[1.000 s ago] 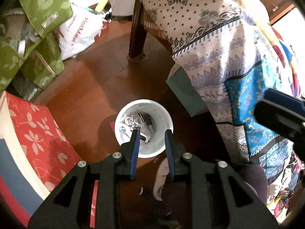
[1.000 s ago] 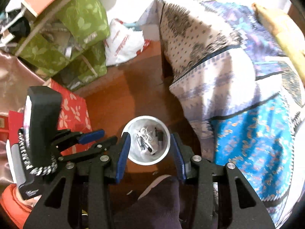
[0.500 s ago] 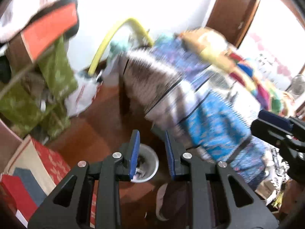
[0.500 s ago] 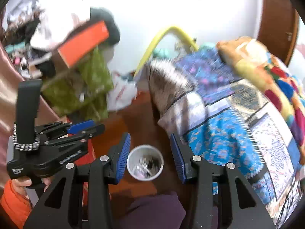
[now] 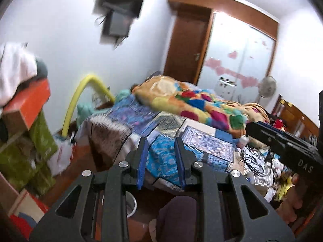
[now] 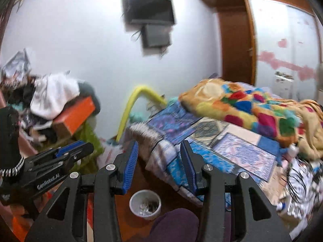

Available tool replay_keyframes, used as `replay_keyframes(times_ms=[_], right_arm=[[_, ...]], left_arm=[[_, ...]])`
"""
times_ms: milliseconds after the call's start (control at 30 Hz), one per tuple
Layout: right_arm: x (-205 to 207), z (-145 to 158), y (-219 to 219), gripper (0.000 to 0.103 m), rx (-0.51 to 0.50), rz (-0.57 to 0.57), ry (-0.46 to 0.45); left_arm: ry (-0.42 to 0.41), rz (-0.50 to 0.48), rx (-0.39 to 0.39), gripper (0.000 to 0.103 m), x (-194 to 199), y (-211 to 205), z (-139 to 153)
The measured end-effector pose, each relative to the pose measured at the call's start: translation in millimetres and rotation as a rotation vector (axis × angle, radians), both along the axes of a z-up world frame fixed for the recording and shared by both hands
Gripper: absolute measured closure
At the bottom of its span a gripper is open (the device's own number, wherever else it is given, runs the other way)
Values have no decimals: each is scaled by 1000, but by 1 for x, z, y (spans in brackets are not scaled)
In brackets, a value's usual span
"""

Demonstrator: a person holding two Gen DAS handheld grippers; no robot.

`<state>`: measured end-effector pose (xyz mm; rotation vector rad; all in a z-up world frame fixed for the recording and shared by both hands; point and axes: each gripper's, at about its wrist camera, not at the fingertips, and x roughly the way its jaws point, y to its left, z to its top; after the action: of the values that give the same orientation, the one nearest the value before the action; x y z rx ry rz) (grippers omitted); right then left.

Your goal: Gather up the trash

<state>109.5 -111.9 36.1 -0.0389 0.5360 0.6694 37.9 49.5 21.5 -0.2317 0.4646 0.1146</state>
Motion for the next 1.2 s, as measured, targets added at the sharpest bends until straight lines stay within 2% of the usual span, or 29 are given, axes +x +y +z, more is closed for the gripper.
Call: replay_keyframes(times_ms=[133,200,267,367,500,567,600,667,733,933,1200], right_arm=[[-23,8,-20,63,15,-121,-70],[-34,9,-27,63,14,-173,-95],[-42,9,-32,51,16,-200,-99],[-51,5,-39,36,13,-230,-94],[-63,-1,-50,26,-3,-271,-92],[-66,-3,-55,10,-6,-286,-83],[-68,-4,-57,8,-3,-292,-82],[-75,-5,-61,6,1,-306,-94],[-82,-5,-63,3,-5,-318,-111],[-103,1,-63,0,-6,-332,-166],[-111,0,-61,0,-5,-321,-180]], left_arm=[[-49,-36,72,76,-18,-25,12],[-62,-48,83,66,-27,-33,14],[-75,-52,88,43,-34,-37,13],[-72,-55,86,39,-42,-43,8],[-58,-63,65,34,-51,-43,2],[-53,-55,80,30,-58,-46,-2],[-54,-54,85,29,-61,-49,-3],[-52,-52,98,19,-67,-52,-5],[-56,-50,101,15,-72,-54,-8],[-57,-45,118,13,-81,-54,-12],[-48,-47,95,13,-84,-48,-16]])
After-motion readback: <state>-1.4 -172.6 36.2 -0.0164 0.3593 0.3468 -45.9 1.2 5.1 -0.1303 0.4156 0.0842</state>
